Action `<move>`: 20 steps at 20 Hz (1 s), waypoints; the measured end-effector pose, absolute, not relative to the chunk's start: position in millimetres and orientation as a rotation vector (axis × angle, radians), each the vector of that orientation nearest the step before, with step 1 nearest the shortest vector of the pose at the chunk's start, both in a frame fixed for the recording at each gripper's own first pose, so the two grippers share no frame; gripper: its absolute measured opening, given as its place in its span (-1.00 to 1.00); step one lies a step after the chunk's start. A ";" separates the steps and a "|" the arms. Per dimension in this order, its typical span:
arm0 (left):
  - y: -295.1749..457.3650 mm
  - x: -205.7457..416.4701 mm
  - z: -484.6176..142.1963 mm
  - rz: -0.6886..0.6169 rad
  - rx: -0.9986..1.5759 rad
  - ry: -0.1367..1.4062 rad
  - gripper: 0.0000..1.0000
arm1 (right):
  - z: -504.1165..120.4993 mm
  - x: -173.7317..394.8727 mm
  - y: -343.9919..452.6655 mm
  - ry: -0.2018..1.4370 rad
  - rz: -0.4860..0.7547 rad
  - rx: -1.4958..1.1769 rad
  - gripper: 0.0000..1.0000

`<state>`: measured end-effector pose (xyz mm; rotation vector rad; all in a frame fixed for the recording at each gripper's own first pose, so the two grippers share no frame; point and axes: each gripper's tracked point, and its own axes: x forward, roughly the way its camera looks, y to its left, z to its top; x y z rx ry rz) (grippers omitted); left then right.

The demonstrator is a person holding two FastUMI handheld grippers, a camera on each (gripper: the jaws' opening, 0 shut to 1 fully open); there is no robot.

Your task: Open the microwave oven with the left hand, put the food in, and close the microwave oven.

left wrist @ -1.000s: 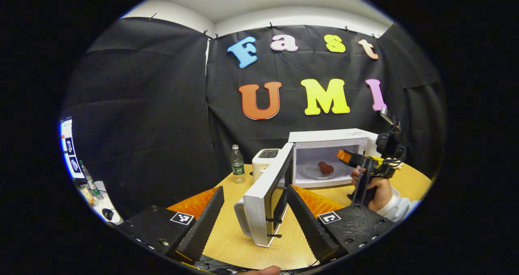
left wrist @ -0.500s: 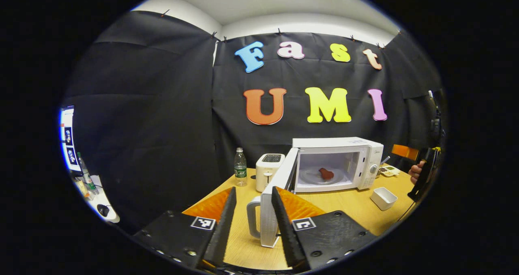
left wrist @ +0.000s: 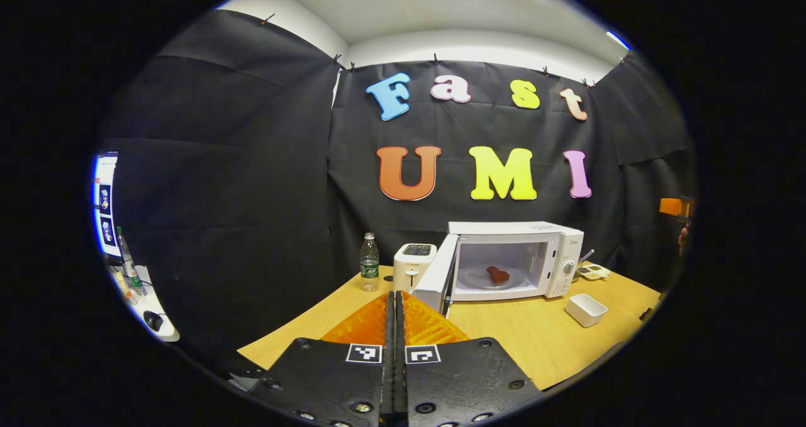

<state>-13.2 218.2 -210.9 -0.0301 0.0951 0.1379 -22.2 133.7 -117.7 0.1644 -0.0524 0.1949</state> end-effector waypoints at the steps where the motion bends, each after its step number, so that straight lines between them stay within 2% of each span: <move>1: 223.2 -6.8 -214.6 0.135 -0.040 0.093 -1.00 | -117.2 -28.8 133.1 -0.051 0.204 0.154 0.96; 5: 241.6 18.4 -242.1 0.125 -0.081 0.121 -1.00 | -117.5 -46.4 135.6 -0.047 0.238 0.102 0.95; 11: 256.2 57.0 -299.5 0.111 -0.074 0.198 -1.00 | -110.4 -54.8 137.0 -0.084 0.213 0.039 0.96; 20: 224.9 58.3 -303.5 0.048 -0.072 0.199 -1.00 | -108.5 -61.0 136.3 -0.095 0.204 0.022 0.96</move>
